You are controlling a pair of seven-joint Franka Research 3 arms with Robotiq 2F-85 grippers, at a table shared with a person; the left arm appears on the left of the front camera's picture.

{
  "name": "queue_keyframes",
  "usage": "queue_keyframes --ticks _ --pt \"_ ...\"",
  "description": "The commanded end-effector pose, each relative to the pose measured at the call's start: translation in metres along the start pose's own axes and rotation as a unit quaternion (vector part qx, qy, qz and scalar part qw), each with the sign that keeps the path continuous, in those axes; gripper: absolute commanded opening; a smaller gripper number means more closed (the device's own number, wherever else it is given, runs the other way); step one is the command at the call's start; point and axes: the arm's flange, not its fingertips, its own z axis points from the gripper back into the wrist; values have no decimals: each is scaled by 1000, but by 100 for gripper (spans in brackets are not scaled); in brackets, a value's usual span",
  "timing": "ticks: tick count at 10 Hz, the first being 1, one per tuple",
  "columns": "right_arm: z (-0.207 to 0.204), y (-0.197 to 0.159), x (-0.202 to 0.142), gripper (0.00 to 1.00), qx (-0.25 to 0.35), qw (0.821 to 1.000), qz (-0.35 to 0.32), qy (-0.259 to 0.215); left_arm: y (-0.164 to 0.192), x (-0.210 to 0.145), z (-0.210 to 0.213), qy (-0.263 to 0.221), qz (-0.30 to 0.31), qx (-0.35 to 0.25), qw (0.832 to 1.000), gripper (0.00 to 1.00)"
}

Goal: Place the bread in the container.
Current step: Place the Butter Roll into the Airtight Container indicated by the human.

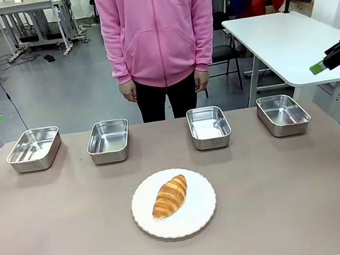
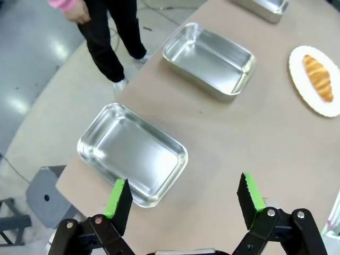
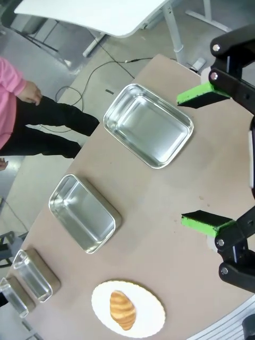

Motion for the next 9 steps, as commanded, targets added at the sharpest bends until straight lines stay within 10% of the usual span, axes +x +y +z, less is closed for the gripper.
queue_keyframes --ticks 1,9 --pt "0 3 3 100 -6 1000 -2 9 -10 8 -2 7 -10 1 1000 100" --pt "13 -19 5 100 6 1000 -1 -9 5 8 29 -31 2 -13 999 100"
